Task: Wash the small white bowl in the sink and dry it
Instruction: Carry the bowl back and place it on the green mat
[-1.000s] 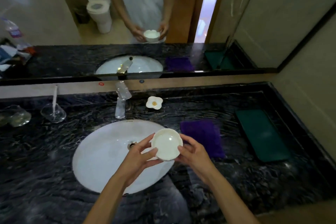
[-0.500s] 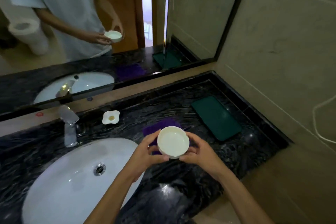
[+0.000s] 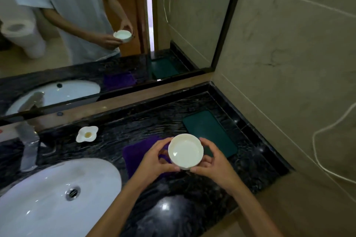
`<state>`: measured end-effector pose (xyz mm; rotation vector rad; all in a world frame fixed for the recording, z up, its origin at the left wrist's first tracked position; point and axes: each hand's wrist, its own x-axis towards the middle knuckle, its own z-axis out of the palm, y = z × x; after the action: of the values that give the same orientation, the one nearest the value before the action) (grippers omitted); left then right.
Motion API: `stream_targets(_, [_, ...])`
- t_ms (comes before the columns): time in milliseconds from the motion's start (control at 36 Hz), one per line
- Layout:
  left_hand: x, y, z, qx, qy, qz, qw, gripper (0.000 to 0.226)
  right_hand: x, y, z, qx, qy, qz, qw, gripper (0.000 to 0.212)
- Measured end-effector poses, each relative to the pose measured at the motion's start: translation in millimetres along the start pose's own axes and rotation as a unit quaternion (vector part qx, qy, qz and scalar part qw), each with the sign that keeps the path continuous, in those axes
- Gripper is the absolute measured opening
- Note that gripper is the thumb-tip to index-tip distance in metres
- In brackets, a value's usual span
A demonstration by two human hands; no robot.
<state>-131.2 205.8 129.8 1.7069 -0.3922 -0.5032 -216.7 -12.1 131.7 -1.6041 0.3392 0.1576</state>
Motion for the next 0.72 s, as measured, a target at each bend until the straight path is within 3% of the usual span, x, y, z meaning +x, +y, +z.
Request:
stream_targets(83, [21, 4, 24, 0.018, 0.007, 0.01, 1.0, 0.09, 8, 1, -32, -0.009, -0.01, -0.001, 1.0, 0.107])
stream_targets(222, [53, 4, 60, 0.086, -0.003, 0.027, 0.996, 0.099, 22, -1, -74, -0.048, -0.013, -0.046, 0.998, 0.095])
stream_targets(389, [85, -5, 89, 0.139, 0.008, 0.025, 0.99, 0.098, 43, 7, -113, -0.11, 0.019, -0.063, 0.992, 0.097])
stream_targets(722, [165, -23, 112, 0.219, 0.016, 0.015, 0.975, 0.098, 111, 19, -159, -0.233, 0.049, -0.002, 0.971, 0.103])
